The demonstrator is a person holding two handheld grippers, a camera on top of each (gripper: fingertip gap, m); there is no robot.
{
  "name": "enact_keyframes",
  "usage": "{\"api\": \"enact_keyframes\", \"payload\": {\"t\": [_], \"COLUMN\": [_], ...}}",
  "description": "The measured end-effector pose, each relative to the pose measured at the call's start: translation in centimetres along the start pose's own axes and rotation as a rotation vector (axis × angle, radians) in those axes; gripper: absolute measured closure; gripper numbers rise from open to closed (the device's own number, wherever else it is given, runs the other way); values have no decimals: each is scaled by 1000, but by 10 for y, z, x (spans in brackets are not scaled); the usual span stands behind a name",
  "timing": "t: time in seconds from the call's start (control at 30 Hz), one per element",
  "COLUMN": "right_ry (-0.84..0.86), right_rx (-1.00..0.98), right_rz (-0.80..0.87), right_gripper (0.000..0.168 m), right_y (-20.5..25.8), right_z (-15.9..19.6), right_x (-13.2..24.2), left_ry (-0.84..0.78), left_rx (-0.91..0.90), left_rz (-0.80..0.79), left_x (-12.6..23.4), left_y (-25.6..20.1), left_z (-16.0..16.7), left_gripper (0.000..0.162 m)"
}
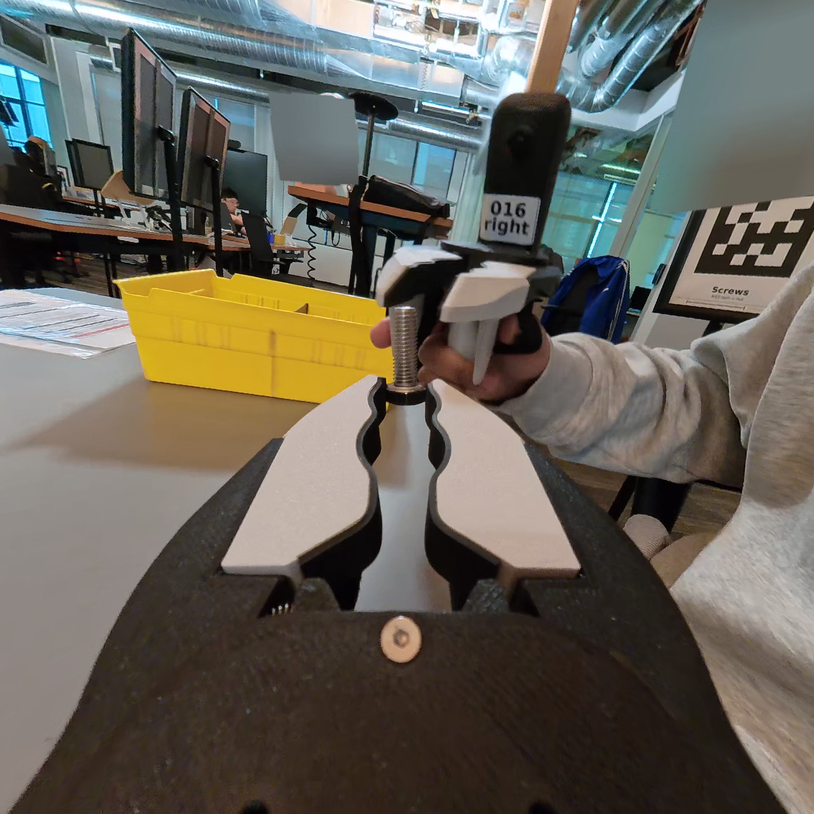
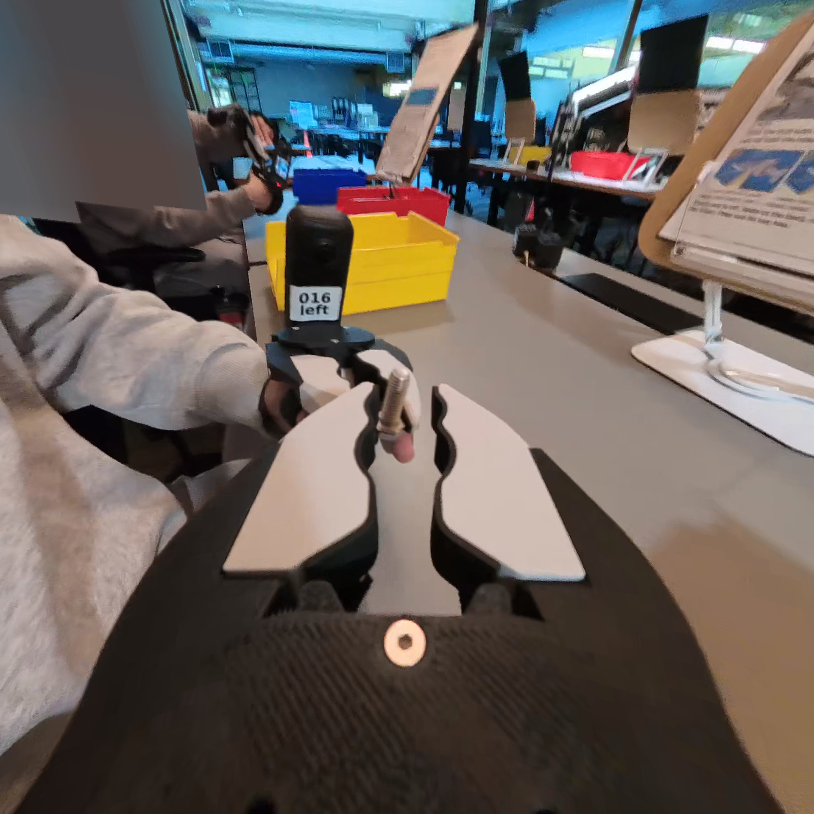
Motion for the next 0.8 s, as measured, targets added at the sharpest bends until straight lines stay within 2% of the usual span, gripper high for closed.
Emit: {"api": "enact_keyframes", "payload": {"t": [0.1,0.3,0.47,0.5,0.53,0.6,0.63,0.67,0.8], "right_ry": [-54,-30,-76,-83,-103,-134,-125,-105,20], "right_rx": [36,-1,43,52,63,89,103,116,44], "right_rz": [16,-2,16,24,46,113,173,250,564], "right_gripper": [148,150,158,158,158,158,158,158,158], "right_y": [4,5,10,11,10,4,-3,-13,-74], "right_z": [1,13,10,9,5,-5,-11,-18,-42], "right_x": [-6,-14,-13,-12,-9,5,16,31,113], "left_ry": [-1,-3,-32,-45,-64,-53,-29,-12,-3], "left_rx": [6,-1,18,19,20,44,58,67,77], "left_rz": [0,12,41,36,17,-14,-26,-40,-50], "left_x": [0,-1,-1,-1,0,-1,-2,-3,-2], "left_y": [1,-2,-8,-8,-8,-4,0,3,7], "left_z": [0,1,-2,-3,-4,-5,-4,-3,-1], "left_gripper": [144,145,144,143,136,106,96,92,98]}}
Point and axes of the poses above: each gripper's, where its closed fingertips meet, x back along the fingers, z out of its underside, y = z × x across the jaws, the point moved 8 cm from there along x, back along the fingers, and after that the axes turned 13 degrees about -z, right-handed, at the moved point
